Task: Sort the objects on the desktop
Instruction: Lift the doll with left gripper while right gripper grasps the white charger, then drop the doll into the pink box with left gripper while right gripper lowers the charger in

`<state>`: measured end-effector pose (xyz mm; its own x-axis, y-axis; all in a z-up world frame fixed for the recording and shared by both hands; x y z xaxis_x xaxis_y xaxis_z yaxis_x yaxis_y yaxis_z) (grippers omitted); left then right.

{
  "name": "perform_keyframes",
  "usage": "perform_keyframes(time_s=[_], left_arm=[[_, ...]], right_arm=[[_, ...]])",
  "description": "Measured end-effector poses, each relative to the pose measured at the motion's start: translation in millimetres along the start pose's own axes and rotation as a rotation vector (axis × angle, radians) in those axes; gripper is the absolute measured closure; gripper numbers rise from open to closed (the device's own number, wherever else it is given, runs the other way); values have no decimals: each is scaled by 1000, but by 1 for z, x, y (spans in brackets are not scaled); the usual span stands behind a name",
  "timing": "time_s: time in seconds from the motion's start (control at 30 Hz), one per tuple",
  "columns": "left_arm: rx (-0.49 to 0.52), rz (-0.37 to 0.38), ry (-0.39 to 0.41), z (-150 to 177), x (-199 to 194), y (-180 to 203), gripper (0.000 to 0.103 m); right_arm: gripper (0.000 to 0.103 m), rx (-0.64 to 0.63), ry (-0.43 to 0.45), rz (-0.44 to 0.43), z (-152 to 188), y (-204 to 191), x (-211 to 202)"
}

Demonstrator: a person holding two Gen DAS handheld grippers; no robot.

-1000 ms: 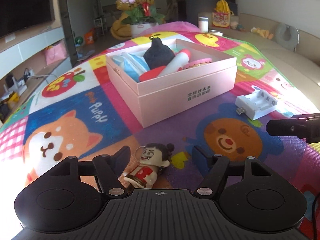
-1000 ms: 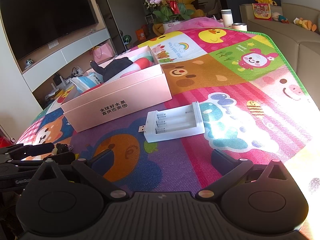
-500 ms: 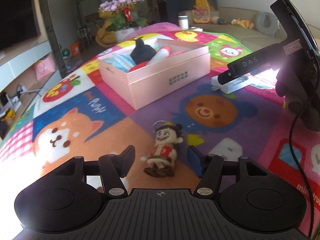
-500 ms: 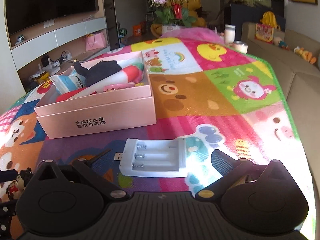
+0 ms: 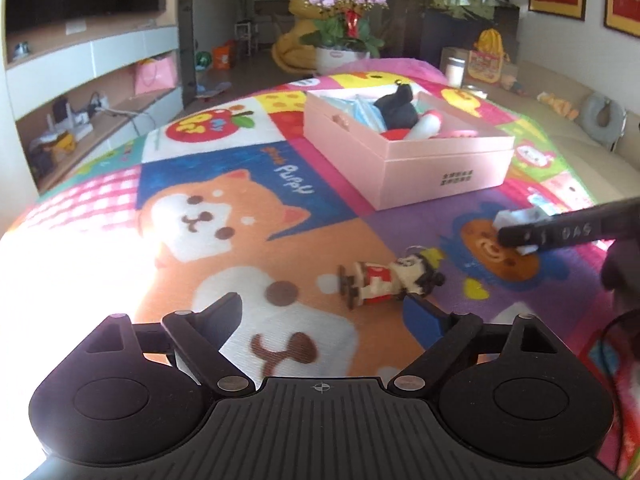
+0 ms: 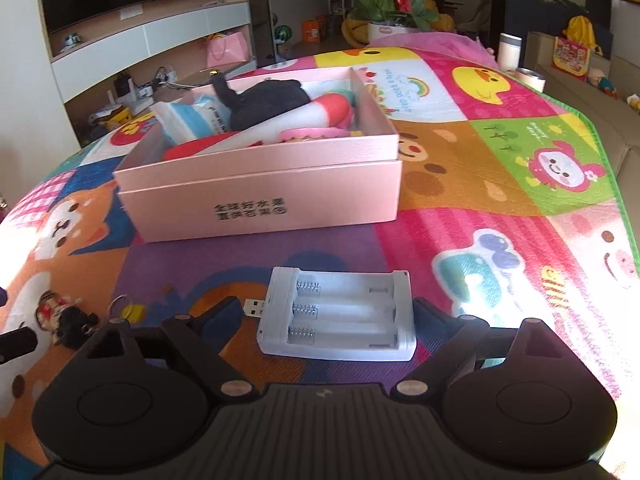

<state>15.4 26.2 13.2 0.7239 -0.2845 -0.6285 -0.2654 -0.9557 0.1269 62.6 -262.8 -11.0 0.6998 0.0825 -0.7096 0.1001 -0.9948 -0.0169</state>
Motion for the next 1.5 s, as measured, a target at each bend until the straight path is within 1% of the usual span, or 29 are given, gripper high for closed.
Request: perform_keyframes(time_s=[0.03, 0.1, 0.2, 0.27, 0.37, 0.4, 0.43, 0.5, 0.67, 0.8, 0.9, 1.0, 1.1, 1.23, 1.3, 1.37, 1.43, 1.5], left_arm=[[-5, 29, -1, -1, 1, 6, 9], [9, 49, -7, -3, 9, 20, 9], [29, 23, -34, -5, 30, 36, 9], [27, 26, -44, -7, 43, 42, 11], [47, 7, -47, -9, 55, 50, 16], [61, -2, -45, -10, 56, 53, 20], [75, -5, -43, -11, 57, 55, 27], [97, -6, -41, -12, 57, 57, 33], [159, -28, -34, -11, 52, 63, 33], [173, -24, -23, -10, 41, 64, 33], [178, -23, -8, -13, 30, 64, 33], [176, 4, 29, -19, 13, 67, 33], [199, 52, 99, -32, -8, 77, 33], [255, 56, 188, -57, -24, 89, 33], [267, 48, 218, -73, -23, 90, 33], [255, 43, 244, -90, -16, 88, 33], [229, 50, 272, -112, -5, 86, 33], [207, 64, 310, -135, 5, 86, 33]], right_arm=[[12, -12, 0, -10, 4, -3, -4], [12, -41, 7, -29, 15, -10, -14], [12, -87, 31, -34, 31, -19, -29], [12, -132, 56, -14, 41, -24, -39], [12, -177, 85, 4, 49, -29, -46], [12, -181, 89, 3, 50, -30, -48], [12, -182, 91, 2, 50, -30, -48], [12, -173, 87, 1, 49, -28, -47], [12, -158, 83, -8, 49, -25, -45], [12, -159, 86, -2, 48, -25, -46], [12, -150, 87, -23, 43, -22, -52], [12, -145, 115, -31, 34, -17, -67], [12, -144, 166, -31, 20, -9, -86], [12, -141, 294, -17, -10, 5, -124], [12, -121, 363, -22, -28, 14, -144], [12, -101, 429, -26, -43, 22, -161], [12, -97, 482, -17, -52, 25, -171], [12, -104, 509, -5, -56, 27, -174]])
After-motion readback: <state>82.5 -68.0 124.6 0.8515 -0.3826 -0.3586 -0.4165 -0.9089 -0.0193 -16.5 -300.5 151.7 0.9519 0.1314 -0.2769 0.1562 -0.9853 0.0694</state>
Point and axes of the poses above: each gripper's, at about its wrist camera, not at the fingertips, and x roughly the way its jaws point, y to its right, z to its underside, the point moved 3 cm from there along x, roughly the way its jaws point, and after that the axes turned 5 degrees about z, right-handed, at the moved point
